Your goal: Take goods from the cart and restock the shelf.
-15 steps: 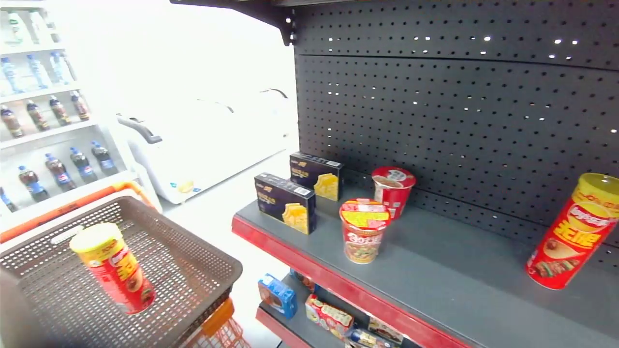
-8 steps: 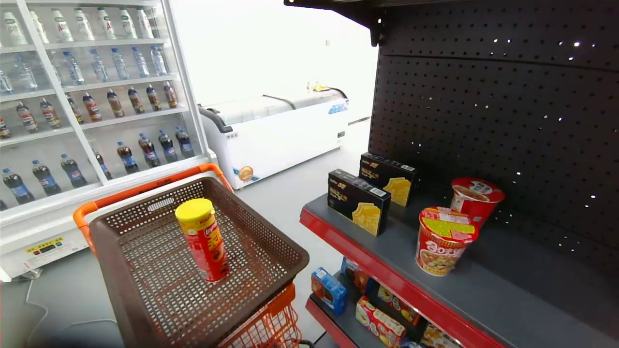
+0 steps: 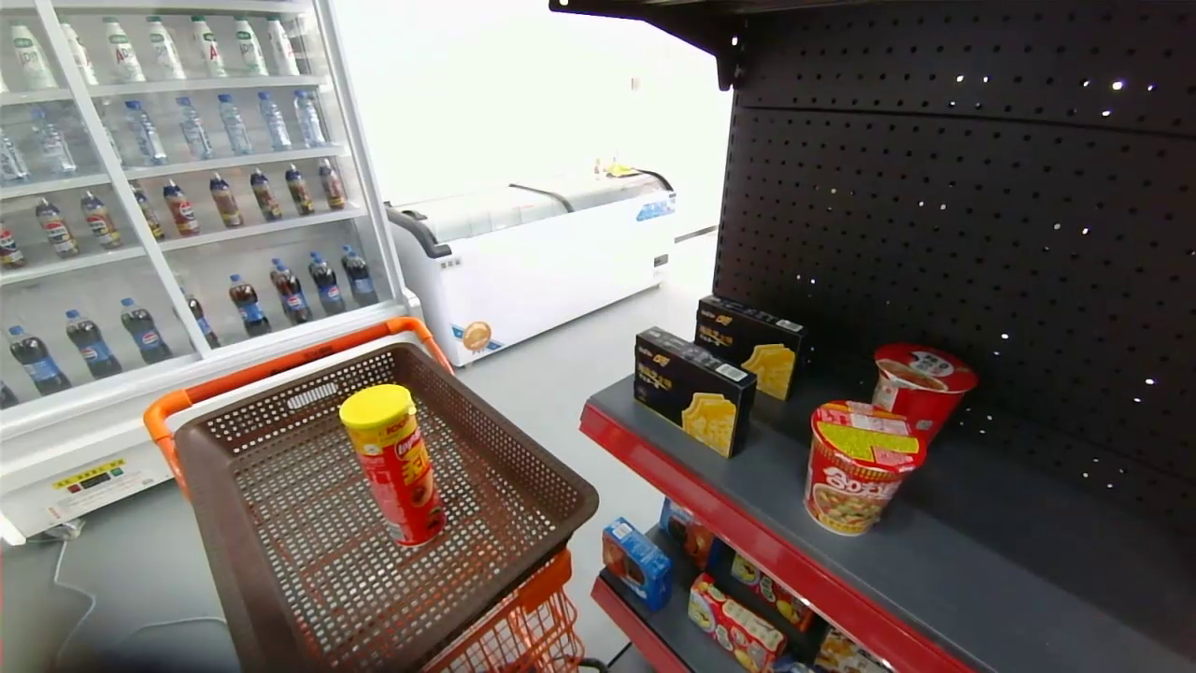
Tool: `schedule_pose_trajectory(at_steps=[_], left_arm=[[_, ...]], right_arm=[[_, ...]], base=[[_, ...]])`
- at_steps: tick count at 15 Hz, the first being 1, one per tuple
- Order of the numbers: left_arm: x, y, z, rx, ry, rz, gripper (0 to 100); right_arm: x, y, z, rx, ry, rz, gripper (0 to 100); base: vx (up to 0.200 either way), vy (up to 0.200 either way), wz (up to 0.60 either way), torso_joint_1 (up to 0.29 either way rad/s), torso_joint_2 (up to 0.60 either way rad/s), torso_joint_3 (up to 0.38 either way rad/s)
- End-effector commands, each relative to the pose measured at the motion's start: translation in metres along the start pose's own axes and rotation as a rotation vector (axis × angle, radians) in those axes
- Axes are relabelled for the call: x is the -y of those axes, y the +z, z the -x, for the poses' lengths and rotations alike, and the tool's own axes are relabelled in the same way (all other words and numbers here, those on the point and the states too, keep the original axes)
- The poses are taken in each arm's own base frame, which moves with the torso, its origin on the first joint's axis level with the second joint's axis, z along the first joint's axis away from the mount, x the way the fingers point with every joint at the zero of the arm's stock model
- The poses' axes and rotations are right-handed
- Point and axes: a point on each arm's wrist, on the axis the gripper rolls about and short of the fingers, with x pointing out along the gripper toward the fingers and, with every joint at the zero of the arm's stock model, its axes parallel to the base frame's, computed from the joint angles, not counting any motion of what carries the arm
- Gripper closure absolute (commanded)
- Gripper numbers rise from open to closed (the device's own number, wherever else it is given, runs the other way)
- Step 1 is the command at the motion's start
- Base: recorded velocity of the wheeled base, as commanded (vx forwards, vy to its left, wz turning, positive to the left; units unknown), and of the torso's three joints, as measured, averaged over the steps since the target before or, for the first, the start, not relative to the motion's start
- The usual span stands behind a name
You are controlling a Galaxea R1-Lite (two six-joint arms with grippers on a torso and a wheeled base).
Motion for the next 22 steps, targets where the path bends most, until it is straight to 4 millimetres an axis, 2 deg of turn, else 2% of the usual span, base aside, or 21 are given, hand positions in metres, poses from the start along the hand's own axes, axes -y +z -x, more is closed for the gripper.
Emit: schedule_pose_trajectory(at_steps=[1,2,3,4,5,6,8,11,13,16,18,19,20,21,22], left_arm=[[0.000,0.000,0.000,-0.001,-0.019,-0.007,0],[0.000,0.000,0.000,-0.007,0.012,-0.008,0],[-0.001,0.011,0.002,0.018,0.062,-0.042,0],[-0.002,0.055,0.001,-0.038,0.132,-0.117,0],[-0.002,0.068,-0.013,-0.155,0.148,-0.045,0],[-0.002,0.087,-0.028,-0.192,0.163,0.103,0],[-0.001,0.086,-0.042,-0.278,0.129,0.011,0],[0.000,0.083,-0.056,-0.367,0.098,0.002,0],[0.005,0.077,-0.077,-0.491,-0.010,0.008,0],[0.008,0.077,-0.127,-0.499,-0.021,0.035,0],[0.005,0.078,-0.149,-0.513,-0.007,0.033,0],[0.005,0.075,-0.169,-0.559,-0.045,0.014,0],[0.005,0.075,-0.174,-0.566,-0.051,0.006,0],[0.006,0.074,-0.192,-0.565,-0.066,0.009,0],[0.007,0.074,-0.201,-0.557,-0.084,0.014,0]], right_arm=[[0.000,0.000,0.000,-0.001,0.000,0.000,0],[0.000,0.000,0.000,-0.003,0.000,0.000,0],[0.000,0.000,0.000,-0.001,0.000,0.000,0],[0.000,0.000,0.000,-0.003,0.000,0.000,0],[0.000,0.000,0.000,-0.001,0.000,0.000,0],[0.000,0.000,0.000,-0.003,0.000,0.000,0],[0.000,0.000,0.000,-0.003,0.000,0.000,0],[0.000,0.000,0.000,-0.001,0.000,0.000,0],[0.000,0.000,0.000,-0.001,0.000,0.000,0],[0.000,0.000,0.000,-0.001,0.000,0.000,0],[0.000,0.000,0.000,0.000,0.000,0.000,0],[0.000,0.000,0.000,-0.001,0.000,0.000,0],[0.000,0.000,0.000,-0.001,0.000,0.000,0],[0.000,0.000,0.000,-0.001,0.000,0.000,0],[0.000,0.000,0.000,-0.003,0.000,0.000,0]], base=[[0.000,0.000,0.00,0.000,0.00,0.000],[0.000,0.000,0.00,0.000,0.00,0.000],[0.000,0.000,0.00,0.000,0.00,0.000],[0.000,0.000,0.00,0.000,0.00,0.000],[0.000,0.000,0.00,0.000,0.00,0.000],[0.000,0.000,0.00,0.000,0.00,0.000],[0.000,0.000,0.00,0.000,0.00,0.000],[0.000,0.000,0.00,0.000,0.00,0.000],[0.000,0.000,0.00,0.000,0.00,0.000],[0.000,0.000,0.00,0.000,0.00,0.000],[0.000,0.000,0.00,0.000,0.00,0.000],[0.000,0.000,0.00,0.000,0.00,0.000],[0.000,0.000,0.00,0.000,0.00,0.000],[0.000,0.000,0.00,0.000,0.00,0.000],[0.000,0.000,0.00,0.000,0.00,0.000]])
